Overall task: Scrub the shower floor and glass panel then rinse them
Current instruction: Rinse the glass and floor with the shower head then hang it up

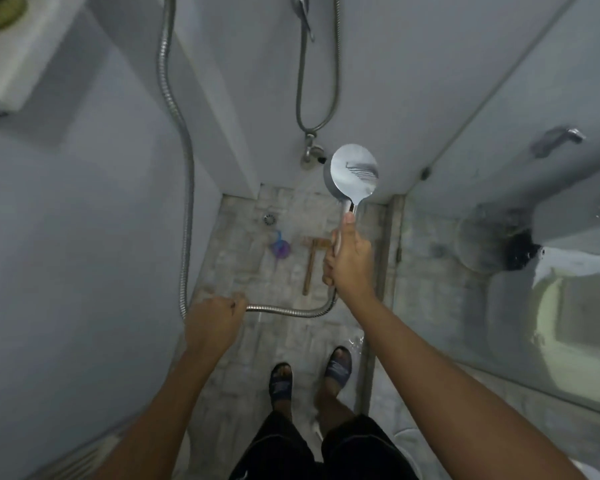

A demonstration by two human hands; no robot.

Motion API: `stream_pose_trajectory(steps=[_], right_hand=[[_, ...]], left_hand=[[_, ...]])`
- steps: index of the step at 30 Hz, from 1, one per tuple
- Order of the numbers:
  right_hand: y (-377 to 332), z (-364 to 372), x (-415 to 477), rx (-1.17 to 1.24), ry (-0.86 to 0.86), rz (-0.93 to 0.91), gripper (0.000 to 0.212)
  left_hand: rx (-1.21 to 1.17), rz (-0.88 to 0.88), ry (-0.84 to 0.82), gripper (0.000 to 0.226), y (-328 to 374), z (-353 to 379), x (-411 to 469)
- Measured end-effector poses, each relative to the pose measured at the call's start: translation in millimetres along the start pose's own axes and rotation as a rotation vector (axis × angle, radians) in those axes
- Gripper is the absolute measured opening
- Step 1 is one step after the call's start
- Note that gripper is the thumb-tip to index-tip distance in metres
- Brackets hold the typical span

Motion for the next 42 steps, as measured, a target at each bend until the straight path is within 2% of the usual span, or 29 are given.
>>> stream_pose_trajectory(steps=[3,7,16,23,29,42], right_hand=[[19.7,23.7,-14.5,0.007,-0.064,0.026,0.057],[46.0,59.9,-36.0,0.024,-0.144,0.056,0.077],[77.7,134.5,-87.3,0.078,-0.1,0.105,0.071],[102.1,158.8,-107.3,0.006,-0.159,0.082,0.064],[108.5,144.2,-116.0,-0.051,-0.048,0.017,0.059],[112.9,21.6,-174.7,-0.126,0.333,-0.068,0.059]], left_hand=[[0.012,-0.084,-0.034,0.058,-26.3,9.1,-14.3],[0.008,-0.091,-0.011,0.052,-63.6,15.9,-33.5],[-0.07,-0.049,0.049,0.064,-156.8,16.5,-70.2],[-0.019,0.048,0.148,0.059,-181.3,23.0,-80.3],[0.003,0.131,0.19,0.055,-177.1,33.3,-81.0],[0.105,0.26,-0.104,0.058,-70.9,82.0,-82.9]])
Point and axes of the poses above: each hand's wrist, its own x-axis towards the middle knuckle, its own z-axis out of the palm, y = z × x, the point moved 4 cm from there along x, towards the middle knuckle, and after that the axes turned 15 degrees about -y, right-handed, at the moved point
